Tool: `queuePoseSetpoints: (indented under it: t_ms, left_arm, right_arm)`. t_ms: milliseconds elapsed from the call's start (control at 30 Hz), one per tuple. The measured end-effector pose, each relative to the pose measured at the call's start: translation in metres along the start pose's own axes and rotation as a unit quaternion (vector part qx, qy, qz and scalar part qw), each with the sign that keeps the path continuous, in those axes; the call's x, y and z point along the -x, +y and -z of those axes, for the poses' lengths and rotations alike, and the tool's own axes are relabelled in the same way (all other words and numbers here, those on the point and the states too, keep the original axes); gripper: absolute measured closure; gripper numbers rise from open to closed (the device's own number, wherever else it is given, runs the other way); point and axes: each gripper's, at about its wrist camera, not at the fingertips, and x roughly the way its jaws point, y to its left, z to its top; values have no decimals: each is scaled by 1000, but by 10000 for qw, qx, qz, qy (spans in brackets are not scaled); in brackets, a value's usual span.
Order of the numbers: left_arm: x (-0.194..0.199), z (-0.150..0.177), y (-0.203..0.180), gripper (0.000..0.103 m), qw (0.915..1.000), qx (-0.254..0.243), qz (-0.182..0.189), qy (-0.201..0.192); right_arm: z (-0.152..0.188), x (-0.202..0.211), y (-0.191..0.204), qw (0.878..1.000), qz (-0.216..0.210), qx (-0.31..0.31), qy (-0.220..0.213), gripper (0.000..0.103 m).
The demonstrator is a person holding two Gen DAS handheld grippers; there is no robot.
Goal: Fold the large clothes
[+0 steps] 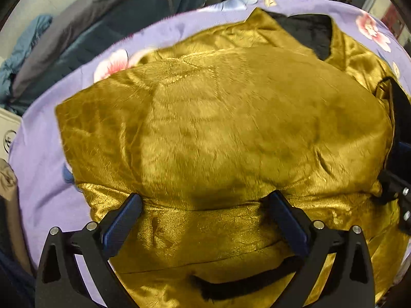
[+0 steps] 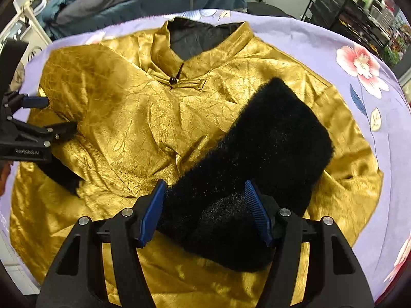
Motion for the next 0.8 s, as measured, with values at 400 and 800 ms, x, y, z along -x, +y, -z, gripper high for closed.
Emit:
queuePoseSetpoints:
  t_ms: [400,800]
  left_arm:
    - [-15,-12,-6,4,9999,55,-80,119]
    - [23,12,2,6,9974,55,-284,-666]
  right_arm:
    - [-16,-34,23,9969,541,237,517,11]
    - [-32,-37,32,9967,590,-10,558,5]
